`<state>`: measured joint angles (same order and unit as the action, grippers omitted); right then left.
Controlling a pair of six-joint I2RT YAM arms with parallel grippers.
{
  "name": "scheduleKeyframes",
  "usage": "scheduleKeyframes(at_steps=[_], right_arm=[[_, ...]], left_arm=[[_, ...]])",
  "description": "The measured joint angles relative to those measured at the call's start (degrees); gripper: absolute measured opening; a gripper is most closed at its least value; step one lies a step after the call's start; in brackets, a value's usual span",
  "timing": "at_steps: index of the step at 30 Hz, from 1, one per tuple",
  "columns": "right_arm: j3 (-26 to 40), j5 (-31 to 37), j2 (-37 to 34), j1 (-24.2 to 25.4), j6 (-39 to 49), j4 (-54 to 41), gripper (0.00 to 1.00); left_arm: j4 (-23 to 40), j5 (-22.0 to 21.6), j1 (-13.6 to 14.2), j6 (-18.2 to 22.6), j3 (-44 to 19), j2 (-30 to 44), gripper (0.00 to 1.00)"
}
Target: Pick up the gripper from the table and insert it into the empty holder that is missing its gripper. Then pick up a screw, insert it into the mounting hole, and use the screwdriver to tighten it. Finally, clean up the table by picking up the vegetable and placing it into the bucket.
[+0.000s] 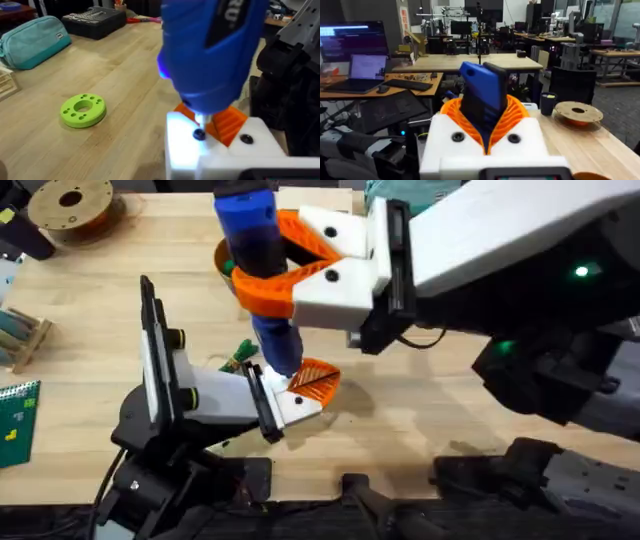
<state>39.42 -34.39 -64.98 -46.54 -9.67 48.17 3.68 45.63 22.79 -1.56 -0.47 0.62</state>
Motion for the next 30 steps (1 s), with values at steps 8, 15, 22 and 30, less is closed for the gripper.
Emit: scheduleKeyframes(at_steps=[8,15,22,30], right_arm=[[0.0,0.3,-1.3,0.0,-0.4,0.5,0.032],[0.0,0.3,-1.3,0.0,-0.4,0.5,0.032],[0.0,0.2,-1.3,0.0,-0.4,0.4,0.032],[-0.3,-0.3,-2.0,1.3,-2.3,5.8,0.032]], left_arm=[[0.0,0.0,0.0,-0.2,0.0,0.0,0.006],[0.0,0.0,0.0,-0.2,0.0,0.0,0.006],[0.0,0.0,0.0,-0.2,0.0,0.0,0.006],[0.0,0.0,0.0,-0.2,0.0,0.0,0.006]])
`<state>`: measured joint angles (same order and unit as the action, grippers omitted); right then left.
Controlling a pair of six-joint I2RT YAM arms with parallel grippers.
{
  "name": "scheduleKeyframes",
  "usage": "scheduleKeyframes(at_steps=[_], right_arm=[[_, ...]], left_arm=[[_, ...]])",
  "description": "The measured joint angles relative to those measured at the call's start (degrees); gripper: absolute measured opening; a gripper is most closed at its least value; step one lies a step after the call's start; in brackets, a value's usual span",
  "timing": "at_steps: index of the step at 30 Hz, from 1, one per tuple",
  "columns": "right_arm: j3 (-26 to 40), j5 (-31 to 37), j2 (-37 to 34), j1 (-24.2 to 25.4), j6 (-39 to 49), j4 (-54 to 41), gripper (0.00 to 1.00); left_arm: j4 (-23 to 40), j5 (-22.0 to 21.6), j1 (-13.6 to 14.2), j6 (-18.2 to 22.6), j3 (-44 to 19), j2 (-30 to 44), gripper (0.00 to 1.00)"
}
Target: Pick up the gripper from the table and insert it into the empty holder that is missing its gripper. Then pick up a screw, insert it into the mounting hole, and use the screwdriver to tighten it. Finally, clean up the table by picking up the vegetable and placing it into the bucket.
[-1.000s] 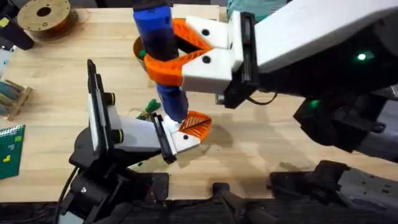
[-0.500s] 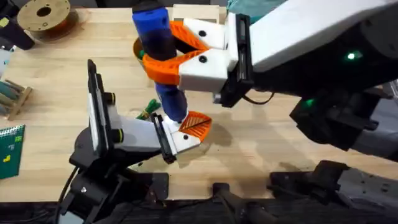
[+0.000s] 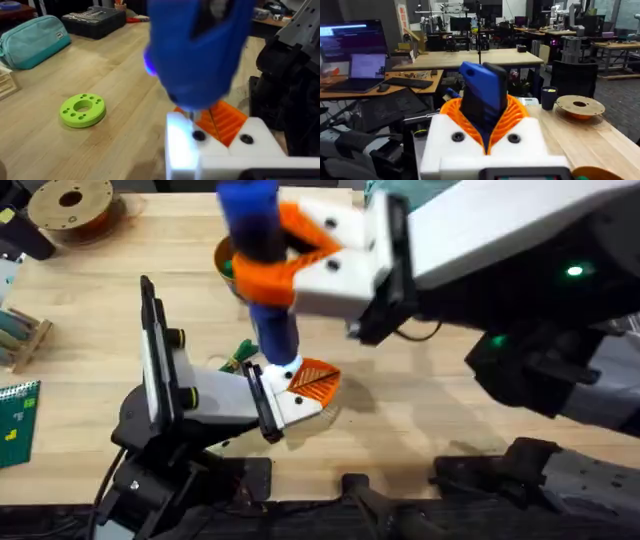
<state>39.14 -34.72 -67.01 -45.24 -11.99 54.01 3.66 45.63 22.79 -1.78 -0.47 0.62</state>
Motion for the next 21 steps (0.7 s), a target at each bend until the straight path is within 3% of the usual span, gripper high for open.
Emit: scheduleKeyframes(at_steps=[1,4,8,14,21], right_arm=[[-0.1,-0.4,-0.1,3.6,-4.6,7.6,0.032],[-0.1,-0.5,-0.1,7.7,-9.6,14.5,0.032],[-0.1,-0.6,0.4,11.3,-12.8,16.0,0.032],[-0.1,-0.7,0.5,15.6,-6.8,3.5,0.032],[-0.1,4.1,0.5,25.4,16.0,-17.4,0.032]], left_arm=[[0.0,0.0,0.0,0.0,0.0,0.0,0.006],[0.0,0.0,0.0,0.0,0.0,0.0,0.006],[0.0,0.0,0.0,0.0,0.0,0.0,0.006],[0.0,0.0,0.0,0.0,0.0,0.0,0.006],[0.0,0.0,0.0,0.0,0.0,0.0,0.006]])
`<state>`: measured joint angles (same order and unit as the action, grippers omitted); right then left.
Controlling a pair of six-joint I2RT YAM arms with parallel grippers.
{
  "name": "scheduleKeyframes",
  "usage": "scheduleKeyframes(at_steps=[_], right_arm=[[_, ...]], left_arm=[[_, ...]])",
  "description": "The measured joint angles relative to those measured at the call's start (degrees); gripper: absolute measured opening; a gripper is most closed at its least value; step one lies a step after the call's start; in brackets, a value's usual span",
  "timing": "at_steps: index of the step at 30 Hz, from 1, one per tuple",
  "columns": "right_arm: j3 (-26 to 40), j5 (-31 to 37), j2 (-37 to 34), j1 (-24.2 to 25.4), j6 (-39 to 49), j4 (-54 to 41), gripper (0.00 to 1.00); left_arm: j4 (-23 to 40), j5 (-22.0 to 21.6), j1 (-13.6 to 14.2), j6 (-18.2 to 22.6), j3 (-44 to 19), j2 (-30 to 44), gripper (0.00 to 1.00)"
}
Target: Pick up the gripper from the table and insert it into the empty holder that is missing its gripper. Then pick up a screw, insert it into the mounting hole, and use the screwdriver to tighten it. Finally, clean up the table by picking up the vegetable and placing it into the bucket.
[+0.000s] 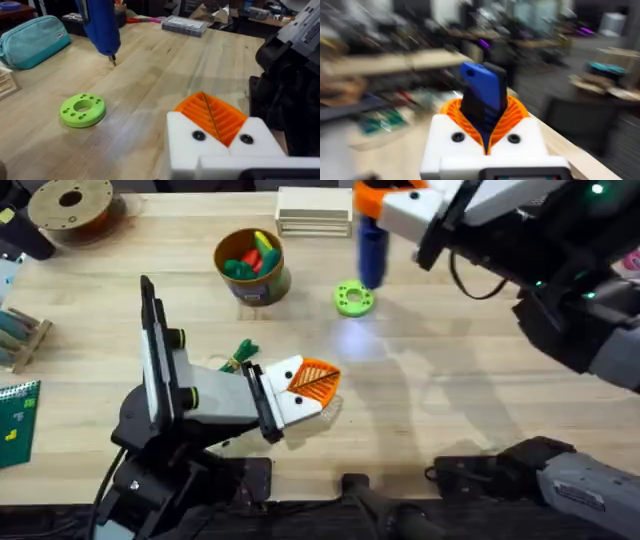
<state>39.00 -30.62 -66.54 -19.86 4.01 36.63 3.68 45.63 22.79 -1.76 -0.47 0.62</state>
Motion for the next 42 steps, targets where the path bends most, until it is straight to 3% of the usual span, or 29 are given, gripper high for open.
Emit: scheduleKeyframes(at_steps=[4,11,19,29,32,33,36,42], right_arm=[[0.0,9.4,-2.0,5.9,16.0,-9.5,0.032],[0.0,23.0,-10.2,13.7,41.2,-10.7,0.032],[0.0,25.3,-18.2,14.1,59.8,-13.2,0.032],[0.0,24.5,-20.8,14.1,66.5,-23.6,0.042],[0.0,23.5,-20.8,14.1,66.8,-24.4,0.195],[0.0,22.9,-20.8,13.9,67.0,-25.0,0.526],[0.0,22.6,-20.8,13.1,67.3,-26.5,0.927],[0.1,23.6,-20.4,10.0,63.4,-28.4,0.965]], left_arm=[[0.0,0.0,0.0,0.0,0.0,0.0,0.006],[0.0,0.0,0.0,0.0,0.0,0.0,0.006],[0.0,0.0,0.0,0.0,0.0,0.0,0.006],[0.0,0.0,0.0,0.0,0.0,0.0,0.006],[0.0,0.0,0.0,0.0,0.0,0.0,0.006],[0.0,0.0,0.0,0.0,0.0,0.0,0.006],[0.0,0.0,0.0,0.0,0.0,0.0,0.006],[0.0,0.0,0.0,0.0,0.0,0.0,0.006]])
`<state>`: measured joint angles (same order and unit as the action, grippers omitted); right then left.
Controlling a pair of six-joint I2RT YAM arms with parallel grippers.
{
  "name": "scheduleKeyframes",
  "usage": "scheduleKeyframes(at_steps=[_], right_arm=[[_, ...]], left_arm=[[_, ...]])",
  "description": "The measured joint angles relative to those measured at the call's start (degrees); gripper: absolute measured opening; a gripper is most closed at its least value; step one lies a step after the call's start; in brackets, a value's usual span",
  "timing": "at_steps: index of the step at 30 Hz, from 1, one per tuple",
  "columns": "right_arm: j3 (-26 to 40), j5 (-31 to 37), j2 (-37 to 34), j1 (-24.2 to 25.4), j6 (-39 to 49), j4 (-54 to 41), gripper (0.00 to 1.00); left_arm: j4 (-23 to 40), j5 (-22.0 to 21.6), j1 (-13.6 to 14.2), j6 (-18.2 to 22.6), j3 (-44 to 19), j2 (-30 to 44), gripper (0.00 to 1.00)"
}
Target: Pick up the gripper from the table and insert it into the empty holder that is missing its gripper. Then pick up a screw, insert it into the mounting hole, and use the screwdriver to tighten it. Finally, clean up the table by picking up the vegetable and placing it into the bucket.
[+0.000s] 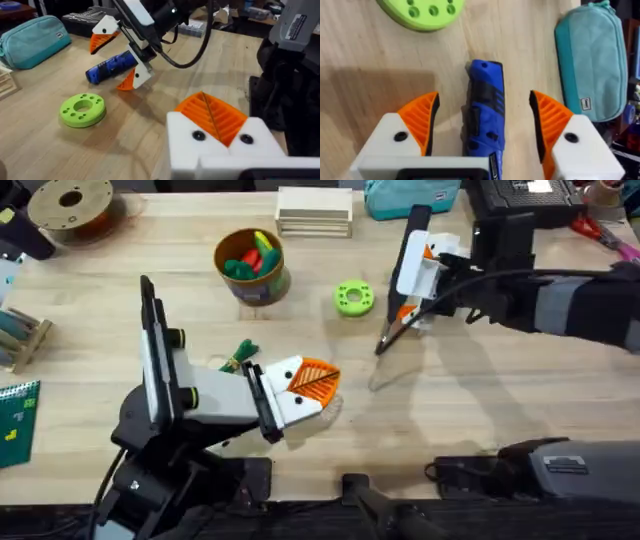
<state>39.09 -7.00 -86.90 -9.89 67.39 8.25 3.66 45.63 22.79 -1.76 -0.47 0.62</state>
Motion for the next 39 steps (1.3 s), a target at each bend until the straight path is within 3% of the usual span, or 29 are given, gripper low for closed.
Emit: scheduleKeyframes(at_steps=[3,4,9,10,11,18,23,29,37,38,39], right_arm=[[0.0,1.7,0.9,-1.3,-6.1,-0.5,0.966],[0.0,2.1,1.6,-1.6,-8.8,-0.5,0.966],[0.0,3.4,7.1,-1.7,-25.1,-0.6,0.967],[0.0,3.4,8.3,-1.7,-27.9,-0.8,0.966],[0.0,3.4,9.3,-1.9,-30.1,-1.0,0.968],[0.0,3.8,16.5,-4.5,-39.8,-2.0,0.969],[0.0,3.8,18.1,-7.6,-42.6,-6.8,0.969],[0.0,3.8,18.1,-9.7,-44.9,-7.4,0.967],[0.0,3.8,18.1,-10.5,-45.6,-7.4,0.969],[0.0,3.8,18.1,-10.6,-46.3,-7.4,0.969],[0.0,3.8,18.1,-10.6,-46.4,-7.4,0.969]], left_arm=[[0.0,0.0,0.0,0.0,0.0,0.0,0.006],[0.0,0.0,0.0,0.2,0.0,0.0,0.062],[0.0,0.0,0.0,0.1,0.0,0.0,0.837],[0.0,0.0,0.0,-0.1,0.0,0.0,0.949],[0.0,0.0,0.0,0.0,0.0,0.0,0.975],[0.2,-0.5,0.0,0.3,0.0,0.0,0.987],[-0.5,-5.1,0.0,-1.7,-0.1,0.0,0.987],[6.5,-11.1,0.0,-5.5,-6.9,1.1,0.987],[18.1,-16.9,0.0,-6.2,-22.6,17.9,0.987],[24.4,-18.9,0.0,-5.1,-27.9,27.1,0.988],[26.5,-19.7,0.0,-4.6,-29.6,30.6,0.987]])
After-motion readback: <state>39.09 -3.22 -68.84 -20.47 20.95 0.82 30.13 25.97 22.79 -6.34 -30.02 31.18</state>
